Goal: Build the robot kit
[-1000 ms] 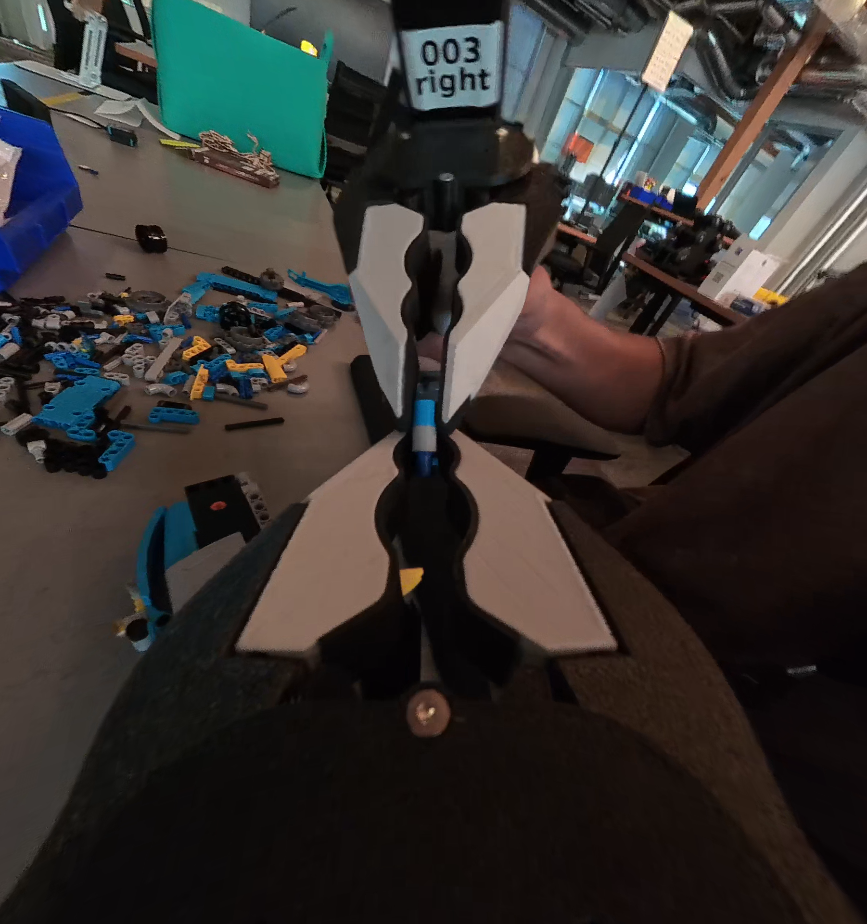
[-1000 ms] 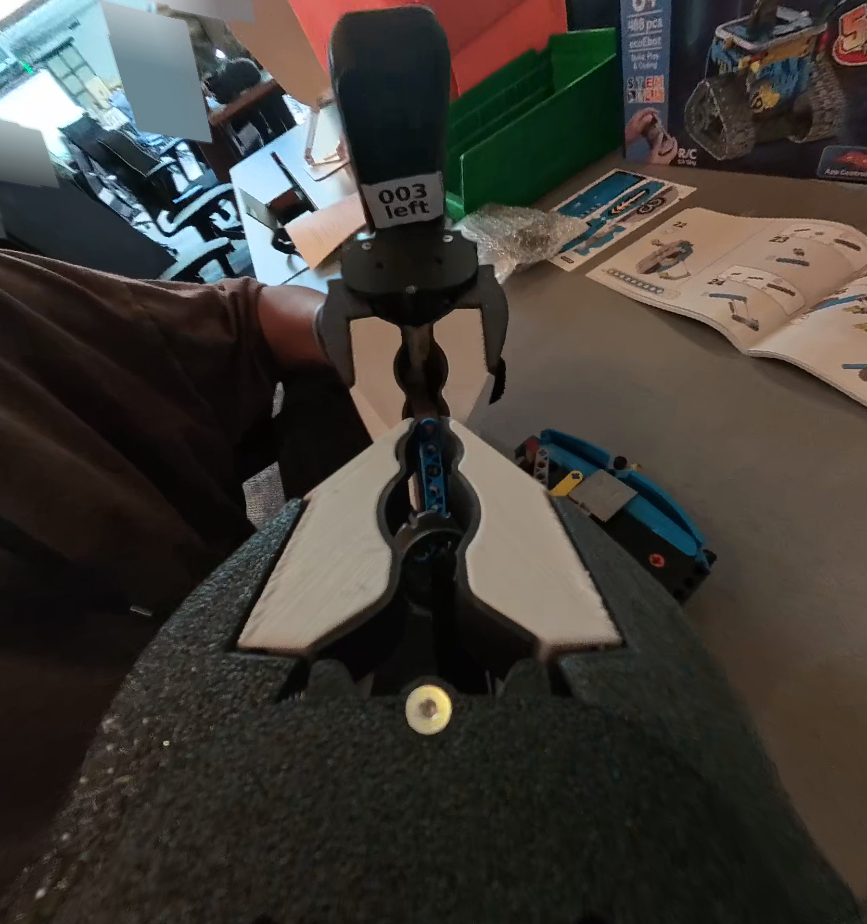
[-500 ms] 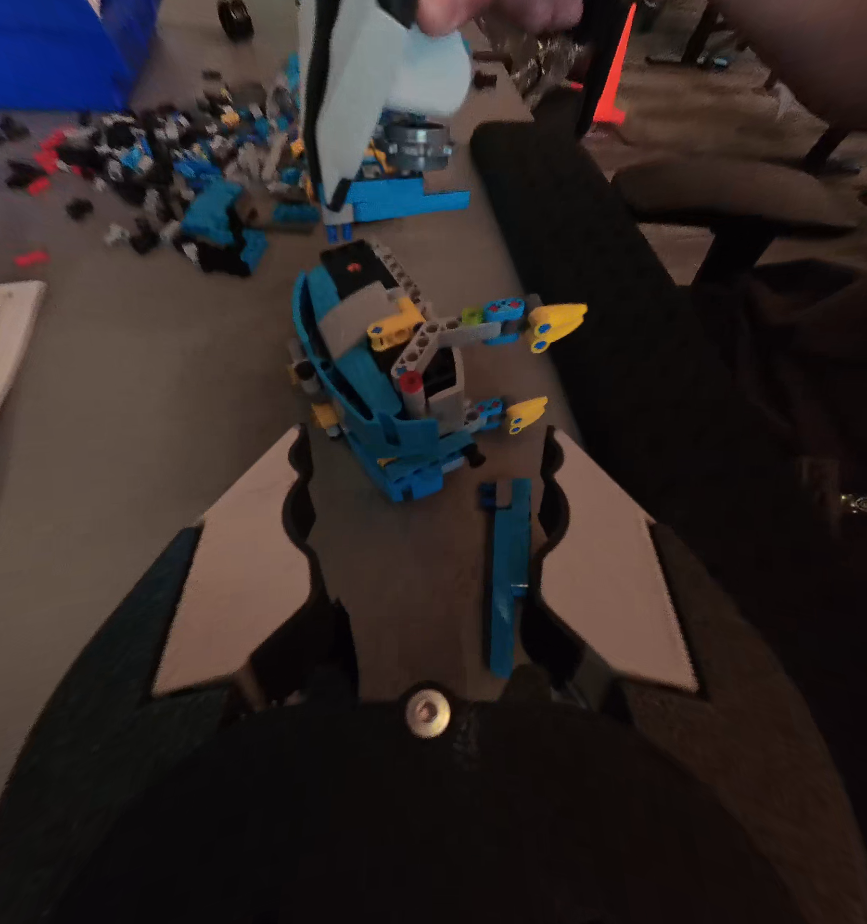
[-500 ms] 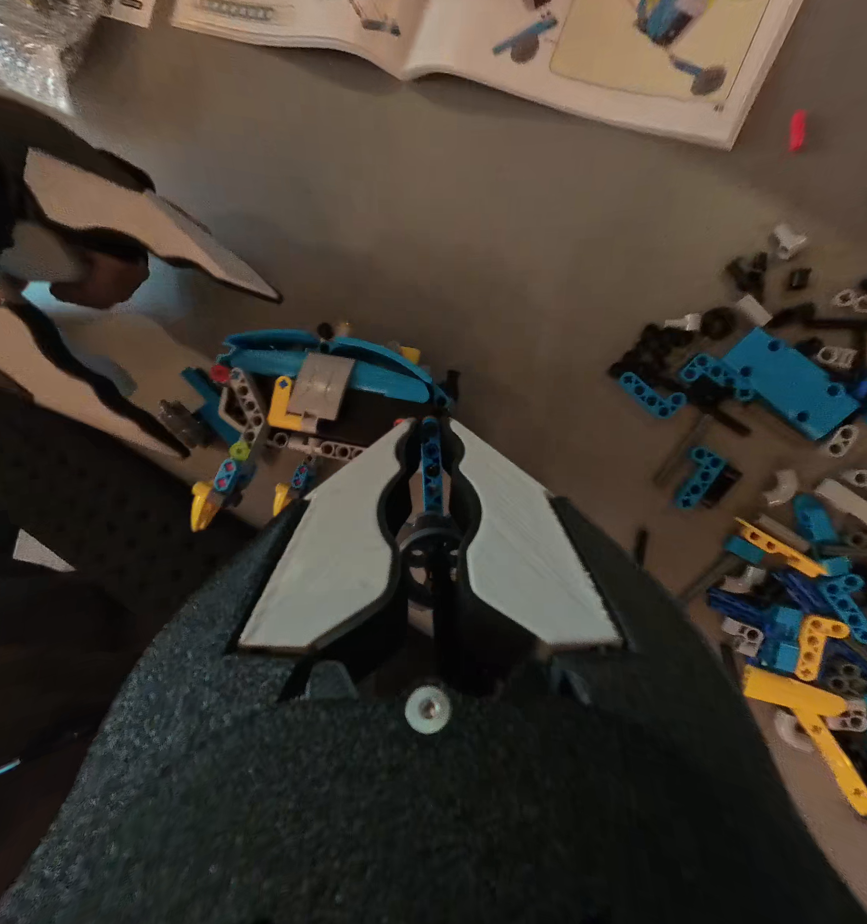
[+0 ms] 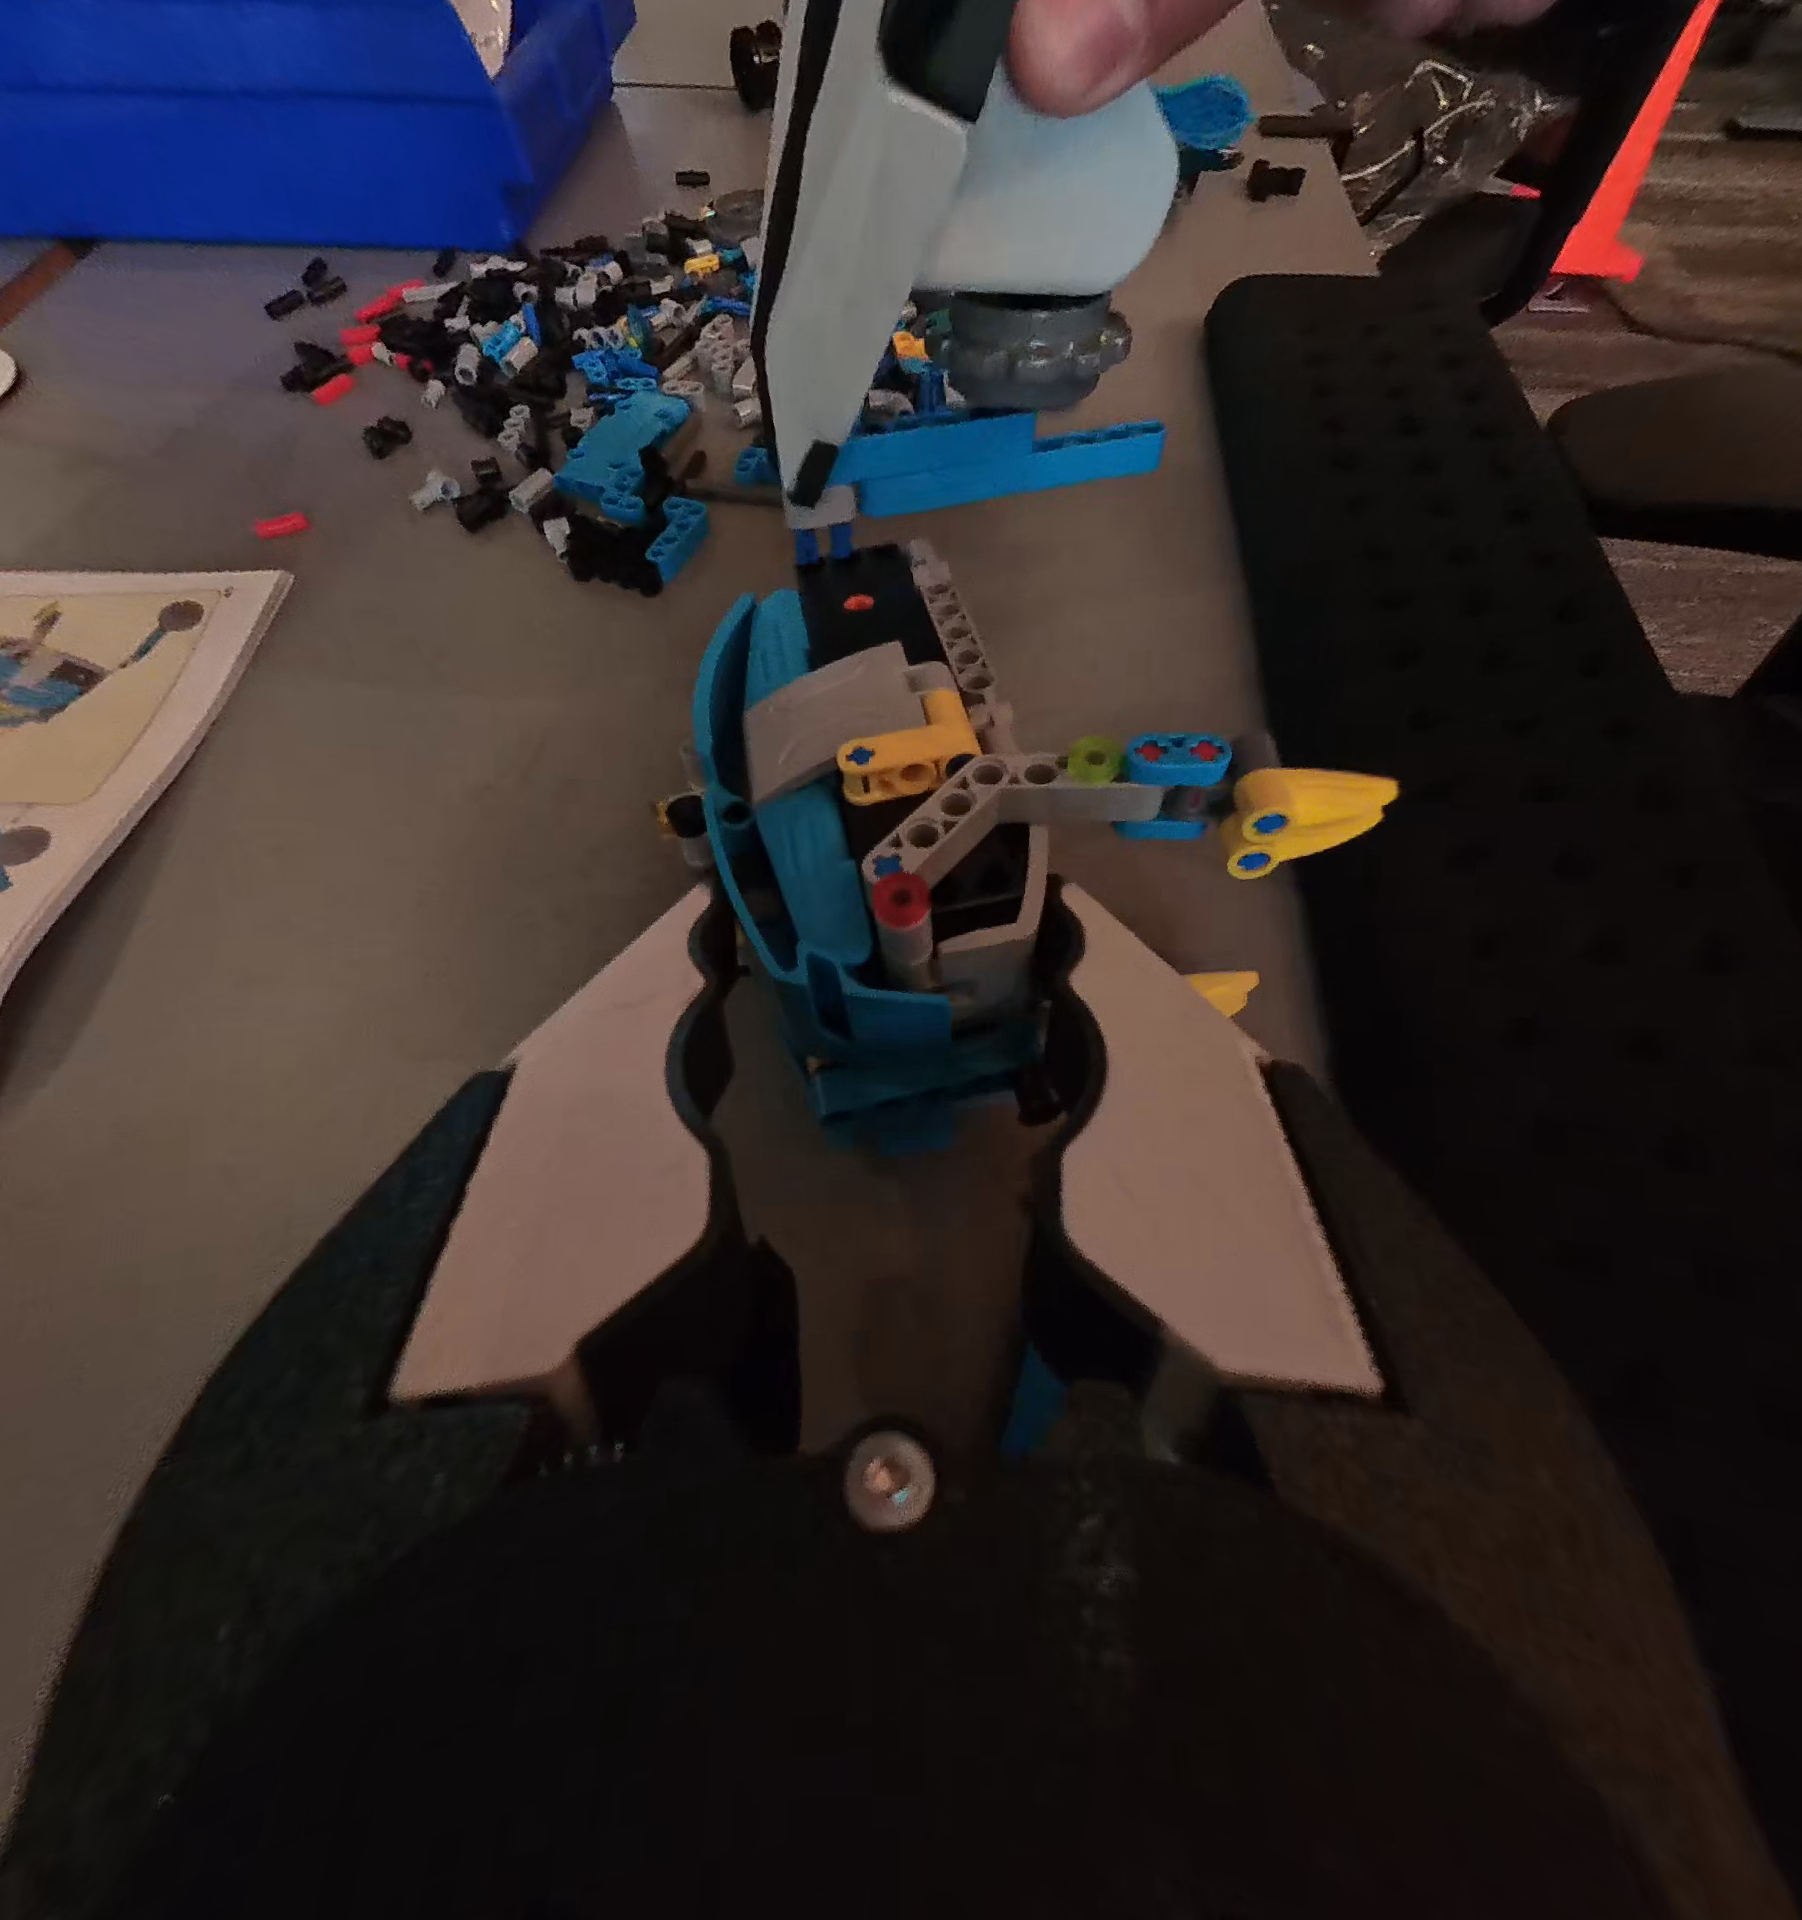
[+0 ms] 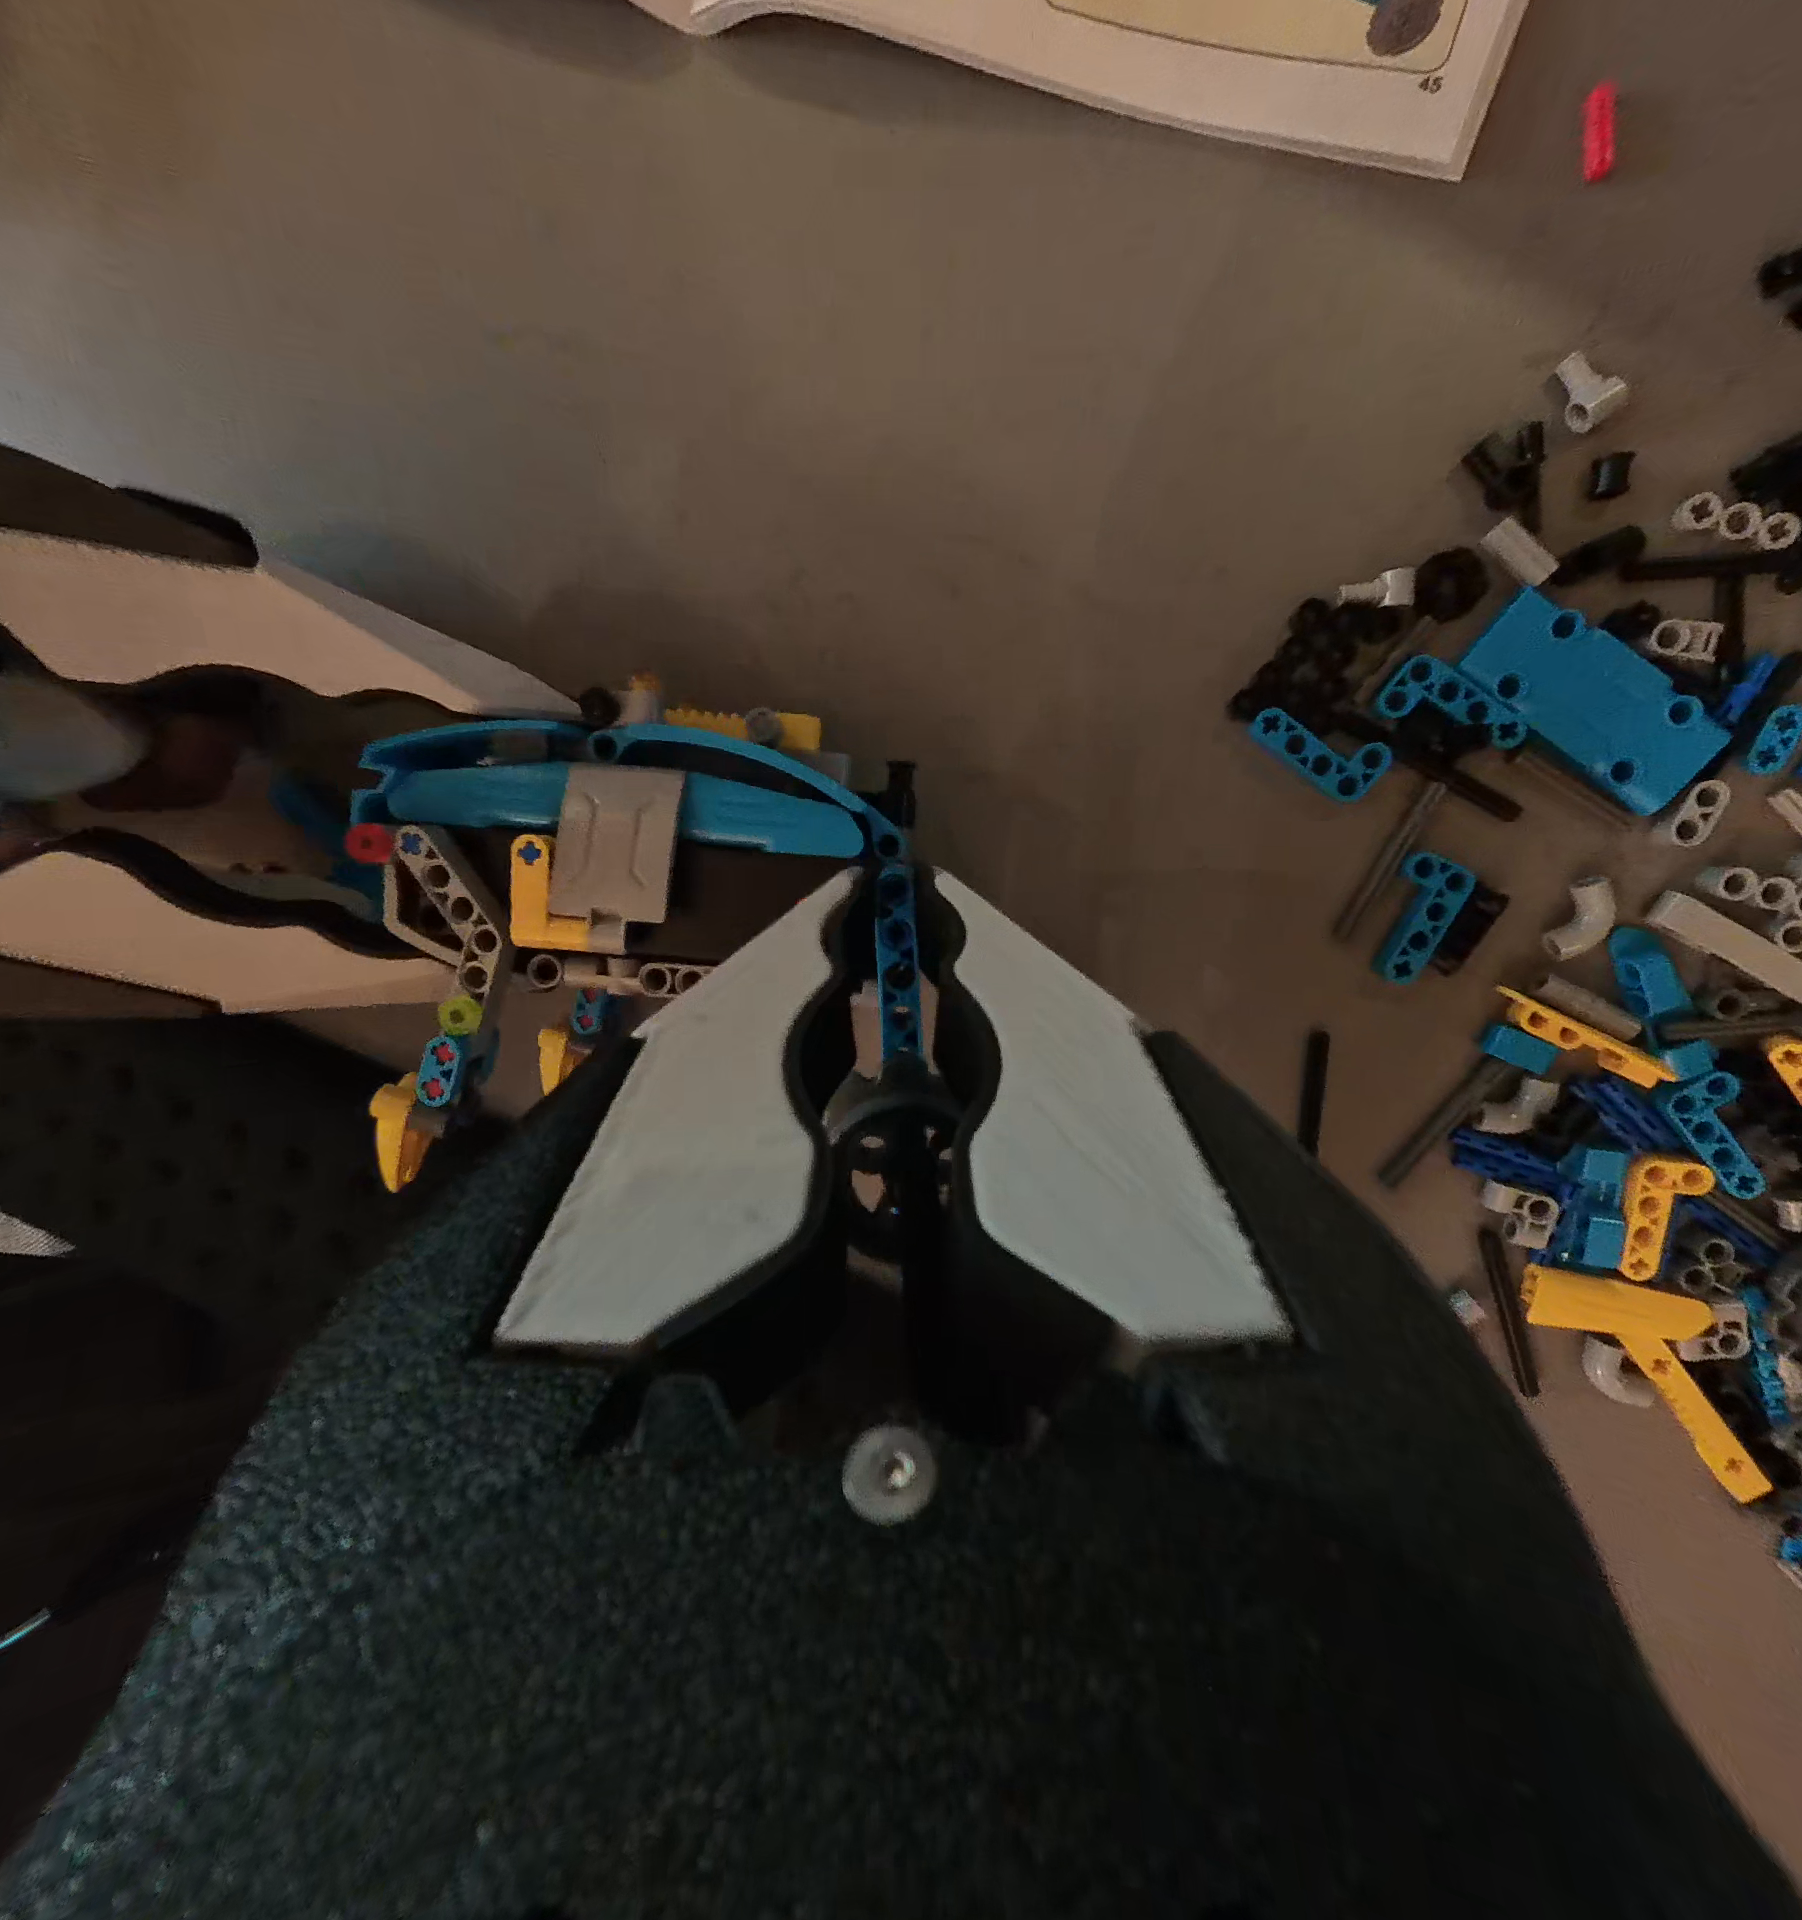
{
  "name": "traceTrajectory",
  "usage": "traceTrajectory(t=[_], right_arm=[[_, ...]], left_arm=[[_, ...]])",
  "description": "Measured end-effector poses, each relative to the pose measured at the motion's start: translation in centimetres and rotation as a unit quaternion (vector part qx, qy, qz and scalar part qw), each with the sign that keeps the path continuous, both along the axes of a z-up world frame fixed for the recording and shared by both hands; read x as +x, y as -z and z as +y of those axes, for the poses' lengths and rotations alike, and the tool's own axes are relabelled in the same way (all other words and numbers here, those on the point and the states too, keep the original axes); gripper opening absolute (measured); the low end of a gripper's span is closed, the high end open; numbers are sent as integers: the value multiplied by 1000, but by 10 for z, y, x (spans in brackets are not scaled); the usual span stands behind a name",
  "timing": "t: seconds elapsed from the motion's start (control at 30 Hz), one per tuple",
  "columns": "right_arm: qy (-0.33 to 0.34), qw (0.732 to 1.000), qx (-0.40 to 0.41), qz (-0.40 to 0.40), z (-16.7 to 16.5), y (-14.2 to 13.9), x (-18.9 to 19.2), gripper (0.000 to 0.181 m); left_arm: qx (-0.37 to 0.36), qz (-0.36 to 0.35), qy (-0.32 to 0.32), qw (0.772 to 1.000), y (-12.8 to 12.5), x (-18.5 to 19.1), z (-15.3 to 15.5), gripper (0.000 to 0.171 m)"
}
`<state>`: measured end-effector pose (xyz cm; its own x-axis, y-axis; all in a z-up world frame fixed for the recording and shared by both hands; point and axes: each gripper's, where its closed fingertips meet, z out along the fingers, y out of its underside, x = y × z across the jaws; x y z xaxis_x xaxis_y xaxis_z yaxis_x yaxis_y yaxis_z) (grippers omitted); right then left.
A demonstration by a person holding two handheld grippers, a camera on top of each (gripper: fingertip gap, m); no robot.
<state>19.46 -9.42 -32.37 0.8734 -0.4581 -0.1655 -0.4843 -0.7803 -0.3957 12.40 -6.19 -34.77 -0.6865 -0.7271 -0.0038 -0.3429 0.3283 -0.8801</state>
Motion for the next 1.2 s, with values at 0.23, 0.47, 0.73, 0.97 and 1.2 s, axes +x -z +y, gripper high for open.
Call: traceTrajectory(t=[0.23,0.47,0.73,0.97,1.2], right_arm=[[6,1000,0,-19,3,-1,0,6],[4,998,-18,-55,1,0,-1,7],[-11,996,-17,-90,-3,1,-4,9],[-30,998,-45,-40,-4,2,-3,8],[-33,997,-66,-16,-3,3,-2,8]], left_arm=[[-4,7,-20,1000,1,0,-2,58],[-3,2,-34,999,0,0,-4,58],[-7,0,-40,999,-1,0,-5,56],[6,-15,-41,999,-2,0,-8,57],[1,-12,-47,999,-2,0,-8,57]])
